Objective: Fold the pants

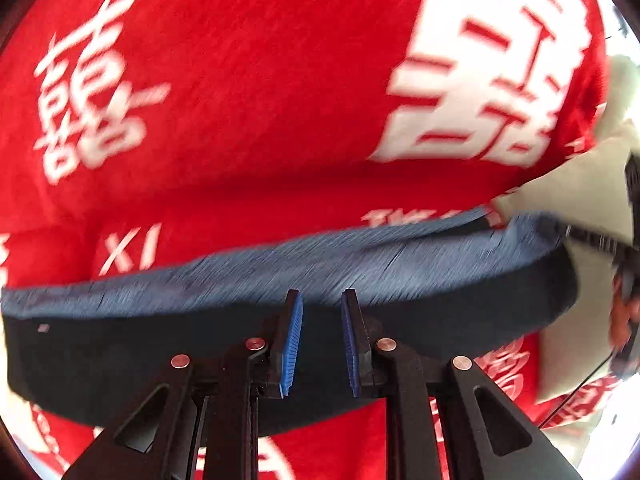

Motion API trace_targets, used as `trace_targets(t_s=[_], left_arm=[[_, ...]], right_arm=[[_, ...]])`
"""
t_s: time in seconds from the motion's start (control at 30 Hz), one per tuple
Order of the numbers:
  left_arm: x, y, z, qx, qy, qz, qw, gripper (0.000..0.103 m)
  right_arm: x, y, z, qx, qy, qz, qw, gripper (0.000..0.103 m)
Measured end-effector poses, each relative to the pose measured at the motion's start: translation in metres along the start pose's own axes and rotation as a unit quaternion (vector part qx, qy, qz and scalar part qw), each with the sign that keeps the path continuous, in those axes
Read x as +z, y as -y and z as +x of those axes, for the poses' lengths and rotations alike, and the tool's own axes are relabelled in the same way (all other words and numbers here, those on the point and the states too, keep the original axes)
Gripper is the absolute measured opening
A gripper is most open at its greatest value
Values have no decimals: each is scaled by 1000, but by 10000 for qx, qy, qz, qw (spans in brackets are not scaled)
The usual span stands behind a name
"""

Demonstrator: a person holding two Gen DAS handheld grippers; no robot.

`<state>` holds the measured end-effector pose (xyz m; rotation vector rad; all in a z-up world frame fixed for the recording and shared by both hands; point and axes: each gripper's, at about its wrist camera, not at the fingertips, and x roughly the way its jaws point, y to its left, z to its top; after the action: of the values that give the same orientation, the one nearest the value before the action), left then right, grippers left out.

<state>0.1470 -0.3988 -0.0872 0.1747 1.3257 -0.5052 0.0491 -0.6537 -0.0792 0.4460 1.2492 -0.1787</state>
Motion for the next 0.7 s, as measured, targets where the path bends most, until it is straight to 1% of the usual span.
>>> trace_targets(t_s=[0.07, 0.1, 0.13, 0.2, 0.23, 0.27, 0.3, 0.33, 0.4, 0.43, 0.47, 0.5, 0.57, 0.63, 0.7], left_arm=[[-10, -13, 20, 247, -259, -191, 9992, 46], [-15, -19, 25, 348, -283, -302, 9985, 65], [-21, -23, 31, 484, -229, -422, 9977, 67], [-25, -25, 41, 583, -298, -473, 9967, 67], [-25, -26, 47, 644, -353, -484, 9961, 67], [-25, -25, 51, 693, -370, -486, 9957, 67], [-24, -24, 56, 733, -394, -458, 9955, 67], [-25, -23, 59, 770, -398, -411, 9954, 67], [-25, -18, 67, 882, -404, -333, 9947, 67], [-24, -17, 72, 903, -447, -320, 9944, 67], [-23, -17, 77, 904, -488, -326, 9942, 67], [-24, -16, 82, 914, -523, -340, 9939, 67], [-23, -14, 88, 927, -583, -364, 9933, 67], [-22, -14, 93, 896, -583, -386, 9935, 67], [-23, -12, 97, 911, -583, -359, 9935, 67]], right_arm=[[9, 5, 24, -145, -147, 22, 9998, 7], [13, 8, 34, -196, -188, 25, 9996, 8], [17, 11, 41, -244, -205, 74, 9995, 10], [24, 17, 46, -325, -213, 222, 9990, 34], [26, 20, 42, -383, -131, 293, 9988, 61], [28, 23, 35, -421, 41, 346, 9985, 69], [29, 24, 25, -400, 213, 362, 9983, 69], [28, 24, 20, -357, 254, 373, 9983, 69], [20, 22, 13, -178, 173, 436, 9987, 69], [13, 20, 15, -164, 37, 423, 9990, 66], [7, 18, 22, -261, -119, 343, 9990, 61], [4, 16, 30, -399, -267, 229, 9986, 61], [0, 14, 43, -577, -355, 86, 9977, 60], [8, 18, 58, -639, -376, 89, 9972, 60], [16, 20, 79, -780, -543, 43, 9955, 55]])
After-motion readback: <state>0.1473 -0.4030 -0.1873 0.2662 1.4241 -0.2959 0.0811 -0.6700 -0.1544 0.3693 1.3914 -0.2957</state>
